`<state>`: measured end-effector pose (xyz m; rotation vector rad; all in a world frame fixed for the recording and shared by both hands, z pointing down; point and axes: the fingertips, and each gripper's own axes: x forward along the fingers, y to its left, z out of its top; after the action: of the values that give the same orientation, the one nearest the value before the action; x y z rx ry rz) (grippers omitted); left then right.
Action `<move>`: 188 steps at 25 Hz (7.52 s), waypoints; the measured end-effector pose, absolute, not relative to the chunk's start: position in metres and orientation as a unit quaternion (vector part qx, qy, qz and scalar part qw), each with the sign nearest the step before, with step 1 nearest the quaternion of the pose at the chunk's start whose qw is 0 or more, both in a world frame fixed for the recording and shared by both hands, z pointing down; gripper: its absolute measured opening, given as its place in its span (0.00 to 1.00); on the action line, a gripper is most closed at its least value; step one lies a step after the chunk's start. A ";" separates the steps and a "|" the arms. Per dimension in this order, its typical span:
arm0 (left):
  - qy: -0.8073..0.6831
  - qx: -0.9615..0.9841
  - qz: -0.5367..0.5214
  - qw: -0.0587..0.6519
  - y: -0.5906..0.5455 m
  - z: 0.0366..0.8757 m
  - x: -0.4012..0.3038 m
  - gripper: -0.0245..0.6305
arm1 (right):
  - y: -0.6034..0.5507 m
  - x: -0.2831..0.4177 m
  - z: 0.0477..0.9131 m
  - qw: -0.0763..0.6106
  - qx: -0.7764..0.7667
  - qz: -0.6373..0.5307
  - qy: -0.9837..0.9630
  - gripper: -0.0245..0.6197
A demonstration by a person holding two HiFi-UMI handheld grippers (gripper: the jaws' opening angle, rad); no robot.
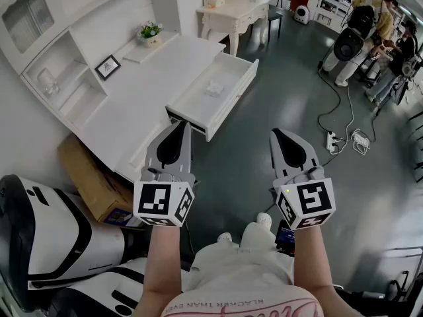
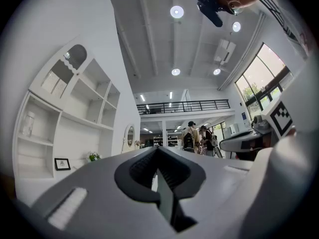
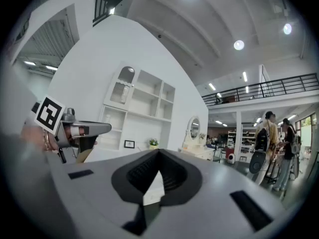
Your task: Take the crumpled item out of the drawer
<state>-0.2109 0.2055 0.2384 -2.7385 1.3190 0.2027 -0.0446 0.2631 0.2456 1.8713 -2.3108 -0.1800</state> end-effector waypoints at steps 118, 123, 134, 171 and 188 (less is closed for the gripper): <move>0.344 -0.783 -0.360 -0.372 -0.326 0.723 -0.041 0.32 | -0.283 0.144 0.560 0.257 0.530 0.250 -0.769 0.05; 0.326 -0.793 -0.371 -0.357 -0.323 0.724 -0.038 0.31 | -0.287 0.142 0.563 0.256 0.534 0.255 -0.764 0.05; 0.320 -0.806 -0.369 -0.334 -0.321 0.709 -0.032 0.13 | -0.296 0.137 0.547 0.246 0.530 0.237 -0.776 0.05; 0.497 -0.840 -0.166 -0.145 -0.326 0.444 -0.080 0.13 | -0.304 0.107 0.378 0.153 0.503 0.077 -0.847 0.05; 0.569 -0.821 -0.034 -0.038 -0.319 0.303 -0.104 0.13 | -0.309 0.087 0.282 0.108 0.483 -0.034 -0.868 0.05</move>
<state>-0.1039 -0.3186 0.3034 -2.6432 1.8309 -0.1109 0.0866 -0.3086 0.2817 1.4220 -2.5553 -0.0990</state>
